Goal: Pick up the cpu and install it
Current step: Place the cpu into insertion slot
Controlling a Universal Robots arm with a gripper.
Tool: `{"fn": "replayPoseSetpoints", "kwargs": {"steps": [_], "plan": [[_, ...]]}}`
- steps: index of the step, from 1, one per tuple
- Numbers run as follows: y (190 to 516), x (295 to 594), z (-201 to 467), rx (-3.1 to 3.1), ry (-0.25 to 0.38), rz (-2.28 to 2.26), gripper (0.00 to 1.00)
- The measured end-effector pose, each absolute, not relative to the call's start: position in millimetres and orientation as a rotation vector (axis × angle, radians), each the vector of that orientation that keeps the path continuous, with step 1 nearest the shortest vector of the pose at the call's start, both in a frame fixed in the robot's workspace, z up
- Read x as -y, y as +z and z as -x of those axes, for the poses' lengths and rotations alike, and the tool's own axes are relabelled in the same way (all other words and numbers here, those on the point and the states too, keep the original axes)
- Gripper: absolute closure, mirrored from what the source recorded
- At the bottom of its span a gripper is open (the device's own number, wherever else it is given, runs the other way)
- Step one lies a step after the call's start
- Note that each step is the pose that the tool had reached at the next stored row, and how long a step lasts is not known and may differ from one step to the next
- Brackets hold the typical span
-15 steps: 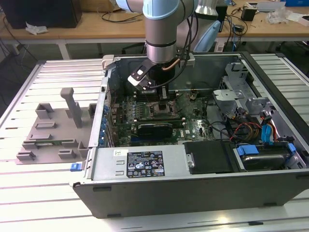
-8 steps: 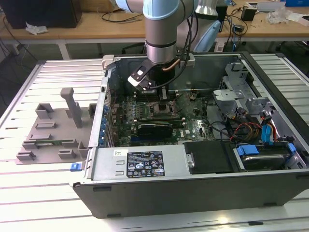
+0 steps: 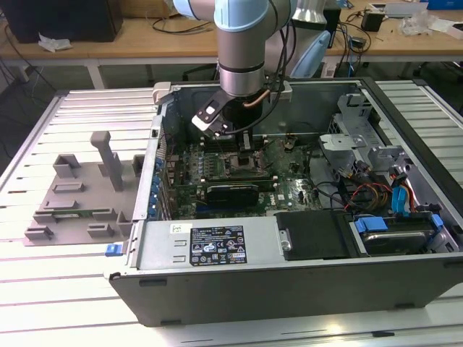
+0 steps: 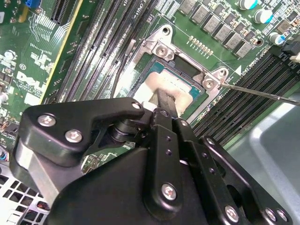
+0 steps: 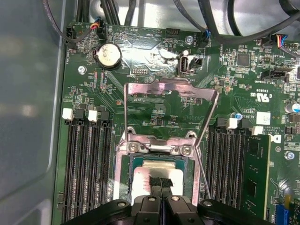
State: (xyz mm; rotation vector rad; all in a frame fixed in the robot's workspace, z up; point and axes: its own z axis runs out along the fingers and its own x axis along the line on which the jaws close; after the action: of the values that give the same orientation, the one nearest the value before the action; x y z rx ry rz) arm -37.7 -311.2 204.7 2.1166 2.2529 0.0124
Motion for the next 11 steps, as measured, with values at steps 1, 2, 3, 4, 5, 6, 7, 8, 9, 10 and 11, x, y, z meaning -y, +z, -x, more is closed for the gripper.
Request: {"fn": "replayPoseSetpoints", "kwargs": {"steps": [1, 2, 3, 4, 5, 6, 7, 8, 9, 10, 11], "plan": [[204.4, 311.3, 37.7, -2.255, 0.012, -2.115, 0.89], [204.2, 311.3, 37.7, -2.257, 0.012, -2.112, 0.89], [204.0, 311.3, 37.7, -2.259, 0.012, -2.109, 0.89], [203.8, 311.3, 37.7, -2.262, 0.012, -2.106, 0.89], [203.5, 311.3, 37.7, -2.265, 0.012, -2.103, 0.89], [203.4, 311.3, 37.7, -2.268, 0.012, -2.1, 0.89], [203.3, 311.3, 37.7, -2.27, 0.013, -2.098, 0.89], [203.2, 311.2, 37.7, -2.27, 0.013, -2.098, 0.89], [203.2, 311.2, 37.6, -2.271, 0.013, -2.098, 0.89], [203.2, 311.2, 37.7, -2.271, 0.013, -2.097, 0.89], [203.2, 311.2, 37.7, -2.271, 0.013, -2.097, 0.89]]}}
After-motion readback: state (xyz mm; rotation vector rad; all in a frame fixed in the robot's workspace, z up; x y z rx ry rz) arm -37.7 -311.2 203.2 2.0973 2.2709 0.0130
